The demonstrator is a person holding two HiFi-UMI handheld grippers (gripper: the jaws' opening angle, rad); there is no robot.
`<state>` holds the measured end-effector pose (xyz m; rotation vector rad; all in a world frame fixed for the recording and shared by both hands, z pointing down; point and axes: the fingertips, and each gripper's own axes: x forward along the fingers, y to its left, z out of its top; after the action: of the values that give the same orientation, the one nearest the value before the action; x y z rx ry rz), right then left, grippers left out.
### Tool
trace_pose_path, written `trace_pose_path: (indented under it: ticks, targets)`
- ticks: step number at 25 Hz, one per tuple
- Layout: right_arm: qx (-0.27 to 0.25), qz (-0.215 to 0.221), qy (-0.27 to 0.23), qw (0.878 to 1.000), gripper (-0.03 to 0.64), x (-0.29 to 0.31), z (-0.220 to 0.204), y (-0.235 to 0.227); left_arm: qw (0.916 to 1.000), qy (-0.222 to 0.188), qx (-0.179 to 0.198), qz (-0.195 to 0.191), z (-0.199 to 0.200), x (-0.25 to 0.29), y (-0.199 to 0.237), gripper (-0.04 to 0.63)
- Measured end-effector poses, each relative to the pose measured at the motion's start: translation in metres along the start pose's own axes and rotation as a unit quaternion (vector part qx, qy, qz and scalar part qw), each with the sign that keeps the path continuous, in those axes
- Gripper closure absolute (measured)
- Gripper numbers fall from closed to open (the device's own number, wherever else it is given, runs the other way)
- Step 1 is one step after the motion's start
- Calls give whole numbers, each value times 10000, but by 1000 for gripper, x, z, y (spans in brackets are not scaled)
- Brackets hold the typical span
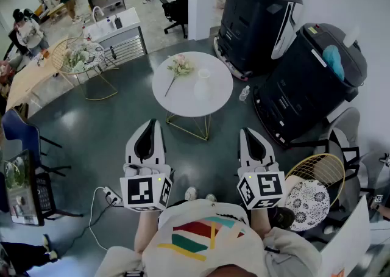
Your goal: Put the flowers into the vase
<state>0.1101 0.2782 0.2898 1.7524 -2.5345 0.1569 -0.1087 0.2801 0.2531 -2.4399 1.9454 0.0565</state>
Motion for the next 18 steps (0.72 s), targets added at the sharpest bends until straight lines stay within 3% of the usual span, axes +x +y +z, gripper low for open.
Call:
trace_pose_path:
  ticks: [14, 18]
  targets:
    - [-30, 119, -22, 9999, 614, 11, -4, -2, 9999, -2, 119, -73, -3, 10, -3, 591]
    - [-243, 99, -66, 9996, 614, 12, -1, 1, 10000, -8, 50, -79, -5, 15, 0, 591]
